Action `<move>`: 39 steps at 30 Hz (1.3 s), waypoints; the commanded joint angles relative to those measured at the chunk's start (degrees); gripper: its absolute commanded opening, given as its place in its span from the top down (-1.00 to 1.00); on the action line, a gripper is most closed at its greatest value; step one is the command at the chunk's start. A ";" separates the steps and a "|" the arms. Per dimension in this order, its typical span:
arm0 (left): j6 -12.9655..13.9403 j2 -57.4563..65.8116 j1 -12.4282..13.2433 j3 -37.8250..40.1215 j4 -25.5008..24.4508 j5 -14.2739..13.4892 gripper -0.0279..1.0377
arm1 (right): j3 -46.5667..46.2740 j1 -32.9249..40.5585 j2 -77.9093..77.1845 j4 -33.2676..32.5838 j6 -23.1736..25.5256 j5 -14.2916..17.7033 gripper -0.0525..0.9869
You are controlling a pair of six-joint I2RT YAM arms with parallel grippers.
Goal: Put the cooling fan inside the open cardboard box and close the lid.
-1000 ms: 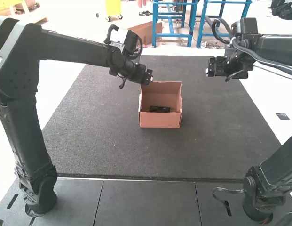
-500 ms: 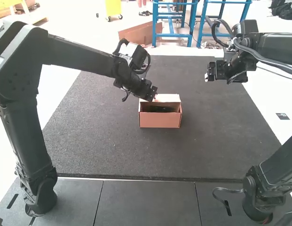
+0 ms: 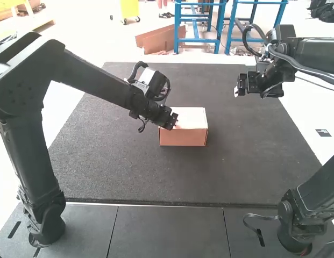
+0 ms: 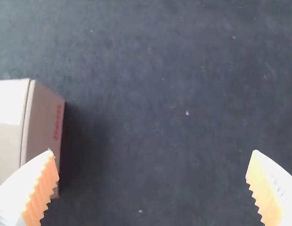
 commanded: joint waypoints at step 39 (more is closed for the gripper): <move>-0.56 -66.17 10.09 -34.05 17.85 -2.61 -0.87 | -44.68 -1.12 -49.05 48.70 0.89 7.40 -0.87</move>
